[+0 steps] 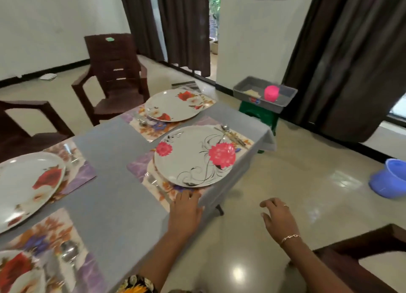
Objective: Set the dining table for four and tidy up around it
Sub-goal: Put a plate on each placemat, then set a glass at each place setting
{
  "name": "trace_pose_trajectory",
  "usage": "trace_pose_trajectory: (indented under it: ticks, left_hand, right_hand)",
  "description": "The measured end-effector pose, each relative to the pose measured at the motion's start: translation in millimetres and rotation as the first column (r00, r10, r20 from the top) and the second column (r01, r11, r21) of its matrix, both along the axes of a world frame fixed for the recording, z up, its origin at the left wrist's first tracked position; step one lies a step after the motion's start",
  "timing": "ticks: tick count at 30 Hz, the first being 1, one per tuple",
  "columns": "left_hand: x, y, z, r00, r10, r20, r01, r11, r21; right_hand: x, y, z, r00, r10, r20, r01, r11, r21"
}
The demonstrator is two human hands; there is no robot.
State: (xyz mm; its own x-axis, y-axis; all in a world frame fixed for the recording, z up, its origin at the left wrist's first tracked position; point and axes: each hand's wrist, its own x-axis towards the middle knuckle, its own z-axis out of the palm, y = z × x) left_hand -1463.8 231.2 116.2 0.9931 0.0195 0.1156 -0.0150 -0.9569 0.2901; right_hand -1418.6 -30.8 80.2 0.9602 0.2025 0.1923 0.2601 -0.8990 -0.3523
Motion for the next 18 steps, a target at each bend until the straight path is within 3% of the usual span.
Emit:
trace_pose_trajectory:
  ticks: [2,5,8,18]
  left_hand:
    - [21.2,-19.1,0.0,0.998,-0.047,-0.030,0.046,0.998,-0.039]
    - [54.8,-47.9,2.0,0.997,-0.079,-0.008,0.079,0.997,0.021]
    - [95.6,-81.5,7.2,0.992,-0.064,-0.109,0.067,0.998,0.019]
    - [271.7,-146.0,-18.1,0.991,-0.130,0.044,0.134,0.985,-0.109]
  right_hand:
    - [16.9,-23.8,3.7,0.998,-0.044,-0.037,0.045,0.999,0.017]
    - [42.9,-54.4,6.9,0.990,-0.129,-0.059,0.132,0.990,0.048]
    - [70.6,-79.1,8.1,0.985,-0.160,-0.067,0.163,0.986,0.035]
    - [234.3,-137.7,12.1,0.994,-0.051,-0.098,0.047,0.998,-0.042]
